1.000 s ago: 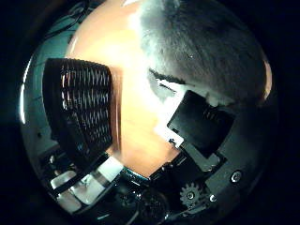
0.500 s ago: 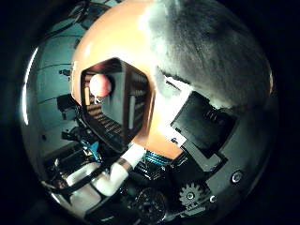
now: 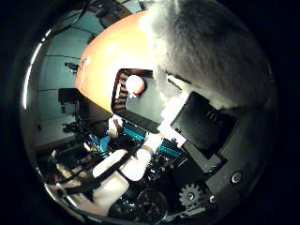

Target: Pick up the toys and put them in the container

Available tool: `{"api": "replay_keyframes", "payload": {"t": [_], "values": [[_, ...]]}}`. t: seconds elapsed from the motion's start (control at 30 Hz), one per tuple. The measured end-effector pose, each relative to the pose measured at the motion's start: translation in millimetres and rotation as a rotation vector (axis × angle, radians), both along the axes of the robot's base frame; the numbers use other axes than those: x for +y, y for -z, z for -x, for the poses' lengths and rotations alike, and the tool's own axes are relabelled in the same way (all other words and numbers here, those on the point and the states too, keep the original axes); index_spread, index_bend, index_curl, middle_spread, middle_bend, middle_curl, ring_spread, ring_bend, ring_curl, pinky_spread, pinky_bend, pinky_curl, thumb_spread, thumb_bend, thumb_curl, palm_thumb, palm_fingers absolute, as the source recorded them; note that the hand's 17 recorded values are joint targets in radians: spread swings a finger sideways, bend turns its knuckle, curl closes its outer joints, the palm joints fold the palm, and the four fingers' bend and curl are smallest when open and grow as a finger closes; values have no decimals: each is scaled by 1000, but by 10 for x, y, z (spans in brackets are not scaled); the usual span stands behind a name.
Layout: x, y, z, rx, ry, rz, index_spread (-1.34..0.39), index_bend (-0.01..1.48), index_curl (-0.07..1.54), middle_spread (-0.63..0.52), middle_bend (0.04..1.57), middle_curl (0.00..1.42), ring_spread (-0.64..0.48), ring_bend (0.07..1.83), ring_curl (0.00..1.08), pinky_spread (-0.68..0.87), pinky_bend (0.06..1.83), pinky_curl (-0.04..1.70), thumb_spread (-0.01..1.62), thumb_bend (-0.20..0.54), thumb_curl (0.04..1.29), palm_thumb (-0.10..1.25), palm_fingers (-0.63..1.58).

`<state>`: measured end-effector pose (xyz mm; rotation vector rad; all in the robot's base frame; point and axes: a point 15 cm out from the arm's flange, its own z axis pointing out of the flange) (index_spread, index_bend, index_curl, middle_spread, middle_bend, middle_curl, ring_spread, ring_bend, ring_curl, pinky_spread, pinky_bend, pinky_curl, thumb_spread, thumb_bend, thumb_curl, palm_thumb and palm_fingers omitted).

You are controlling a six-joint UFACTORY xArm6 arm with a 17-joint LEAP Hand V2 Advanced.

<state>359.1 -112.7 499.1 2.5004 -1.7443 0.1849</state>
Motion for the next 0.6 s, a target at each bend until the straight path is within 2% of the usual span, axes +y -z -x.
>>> {"api": "replay_keyframes", "payload": {"t": [0.3,0.43,0.6], "values": [[895,-25,-19,-34,-80,-91,-286,994,983,-173,1255,904,-233,1374,798,-194,1185,1054,1069,-13,626,1025,1068],[1188,143,-4,-10,-103,-137,-289,989,991,-175,1252,909,-236,1367,803,-197,1179,1064,1091,-14,625,1013,1067],[1370,397,-82,-28,-103,-183,-291,984,998,-176,1249,914,-239,1357,811,-199,1172,1072,1137,-20,600,955,1068]]}}
